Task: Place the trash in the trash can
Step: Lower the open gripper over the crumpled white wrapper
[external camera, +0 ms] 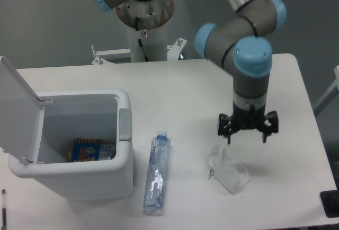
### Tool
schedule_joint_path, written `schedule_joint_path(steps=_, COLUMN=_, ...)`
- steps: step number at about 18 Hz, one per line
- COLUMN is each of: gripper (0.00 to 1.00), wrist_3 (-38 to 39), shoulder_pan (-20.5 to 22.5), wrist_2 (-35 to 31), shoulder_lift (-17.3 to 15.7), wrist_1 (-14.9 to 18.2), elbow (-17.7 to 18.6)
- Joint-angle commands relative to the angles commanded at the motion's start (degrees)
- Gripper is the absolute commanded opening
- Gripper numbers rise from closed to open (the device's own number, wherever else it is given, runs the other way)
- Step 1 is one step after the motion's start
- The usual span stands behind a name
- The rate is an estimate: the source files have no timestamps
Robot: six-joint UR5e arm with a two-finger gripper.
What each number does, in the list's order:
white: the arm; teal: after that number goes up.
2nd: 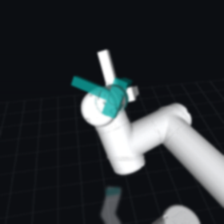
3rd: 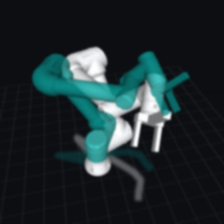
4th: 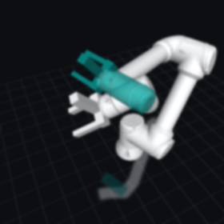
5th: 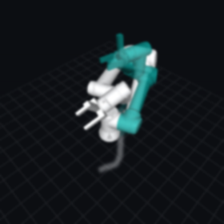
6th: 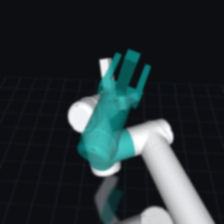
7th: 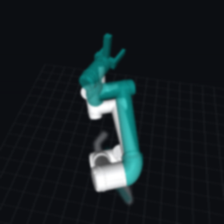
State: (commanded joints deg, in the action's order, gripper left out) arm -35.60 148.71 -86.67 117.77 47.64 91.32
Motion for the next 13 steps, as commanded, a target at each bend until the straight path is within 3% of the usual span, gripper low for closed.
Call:
schedule_joint_path(steps=6, gripper=1.0, wrist_3=5.71, shoulder_pan=-1.4, wrist_2=1.77, shoulder_lift=4.48, wrist_1=-0.44, elbow=-2.11)
schedule_joint_path(steps=13, gripper=1.0, wrist_3=8.71, shoulder_pan=-1.93, wrist_2=2.12, shoulder_lift=6.15, wrist_1=-0.44, elbow=-2.99)
